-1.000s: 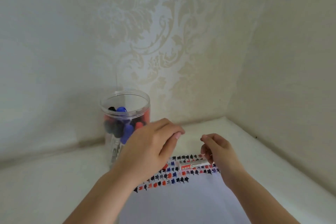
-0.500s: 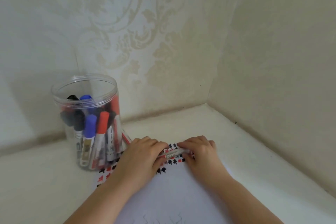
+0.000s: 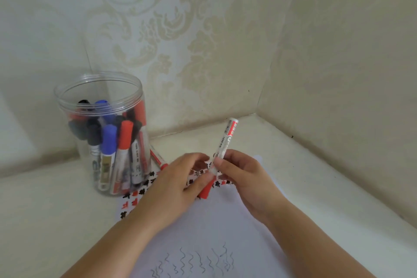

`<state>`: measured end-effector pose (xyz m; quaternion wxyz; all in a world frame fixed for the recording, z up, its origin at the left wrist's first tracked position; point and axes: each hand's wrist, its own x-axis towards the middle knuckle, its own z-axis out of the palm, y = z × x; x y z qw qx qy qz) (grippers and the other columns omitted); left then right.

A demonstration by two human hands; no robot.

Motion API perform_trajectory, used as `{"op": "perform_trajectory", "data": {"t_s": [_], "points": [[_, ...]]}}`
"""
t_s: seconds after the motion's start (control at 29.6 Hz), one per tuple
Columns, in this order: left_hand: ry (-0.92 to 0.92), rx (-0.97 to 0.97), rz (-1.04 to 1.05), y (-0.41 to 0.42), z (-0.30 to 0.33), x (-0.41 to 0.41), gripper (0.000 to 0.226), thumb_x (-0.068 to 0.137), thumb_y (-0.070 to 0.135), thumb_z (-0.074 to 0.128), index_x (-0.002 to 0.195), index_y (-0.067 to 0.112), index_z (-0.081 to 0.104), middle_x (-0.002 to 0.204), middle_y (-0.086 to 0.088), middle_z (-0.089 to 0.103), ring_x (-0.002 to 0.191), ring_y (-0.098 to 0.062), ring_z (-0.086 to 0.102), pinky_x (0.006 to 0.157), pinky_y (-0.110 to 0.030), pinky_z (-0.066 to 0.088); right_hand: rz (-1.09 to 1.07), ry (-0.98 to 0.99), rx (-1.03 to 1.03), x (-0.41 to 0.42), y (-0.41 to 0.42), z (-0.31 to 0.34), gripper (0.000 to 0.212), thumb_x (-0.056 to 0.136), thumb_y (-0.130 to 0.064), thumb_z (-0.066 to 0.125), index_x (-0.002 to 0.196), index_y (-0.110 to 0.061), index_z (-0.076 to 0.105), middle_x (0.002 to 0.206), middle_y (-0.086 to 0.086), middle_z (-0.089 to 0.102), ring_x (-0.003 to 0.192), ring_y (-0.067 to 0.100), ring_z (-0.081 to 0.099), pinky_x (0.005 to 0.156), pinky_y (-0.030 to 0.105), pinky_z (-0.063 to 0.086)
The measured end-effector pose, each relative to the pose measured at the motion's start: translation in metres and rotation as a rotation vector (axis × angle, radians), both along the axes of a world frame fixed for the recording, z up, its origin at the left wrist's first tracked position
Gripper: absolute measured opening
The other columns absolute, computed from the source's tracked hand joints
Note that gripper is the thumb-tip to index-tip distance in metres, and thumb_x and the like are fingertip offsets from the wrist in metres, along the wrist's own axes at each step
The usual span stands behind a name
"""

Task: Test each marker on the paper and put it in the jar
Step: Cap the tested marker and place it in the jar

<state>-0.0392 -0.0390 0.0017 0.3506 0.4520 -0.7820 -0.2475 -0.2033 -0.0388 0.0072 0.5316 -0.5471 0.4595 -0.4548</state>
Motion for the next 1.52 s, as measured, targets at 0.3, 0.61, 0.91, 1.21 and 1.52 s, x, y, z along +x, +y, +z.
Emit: {"op": "perform_trajectory", "data": {"t_s": [0.3,0.61,0.91,1.21,1.52], "points": [[0.001,0.014,-0.133,0.009,0.0,-0.005,0.019,0.092,0.04,0.032,0.098,0.028,0.045,0.084,0.014,0.057,0.081,-0.002,0.053,0.065,-0.016,0.042,-0.062,-0.063,-0.056,0.012,0.004,0.001,0.018,0.069,-0.011,0.06,0.067,-0.014,0.042,0.056,0.007,0.047,0.048,0.016,0.039,0.047,0.029,0.029],[-0.176,-0.223,-0.064,0.01,0.002,-0.003,0.029,0.086,0.056,0.017,0.092,0.033,0.035,0.056,0.011,0.05,0.057,-0.006,0.049,0.048,-0.021,0.033,0.021,-0.16,-0.067,0.015,0.007,0.003,0.02,0.075,-0.009,0.046,0.06,-0.017,0.035,0.048,-0.005,0.032,0.044,0.012,0.022,0.046,0.027,0.015],[-0.101,-0.133,-0.059,0.01,0.002,0.0,0.036,0.08,0.065,0.03,0.098,0.039,0.045,0.051,0.009,0.051,0.049,-0.007,0.048,0.044,-0.019,0.028,0.01,-0.114,-0.133,0.012,0.009,0.002,0.02,0.076,-0.01,0.048,0.06,-0.019,0.041,0.05,-0.001,0.04,0.046,0.011,0.031,0.045,0.02,0.028],[0.152,0.095,0.126,0.0,0.005,0.021,0.02,0.095,0.025,0.034,0.111,0.03,0.043,0.089,0.012,0.06,0.073,-0.006,0.056,0.075,-0.03,0.047,-0.222,-0.043,0.032,-0.011,-0.004,0.004,0.025,0.088,-0.013,0.057,0.064,-0.007,0.059,0.047,0.003,0.055,0.044,0.016,0.044,0.042,0.022,0.035],[0.03,-0.095,0.161,-0.006,-0.004,0.017,0.021,0.088,0.024,0.055,0.108,0.021,0.048,0.097,0.014,0.064,0.085,0.011,0.056,0.072,-0.001,0.039,-0.242,0.275,-0.058,0.01,-0.004,-0.012,0.028,0.074,-0.002,0.059,0.058,-0.011,0.038,0.041,-0.007,0.046,0.036,0.003,0.041,0.045,0.025,0.024]]}}
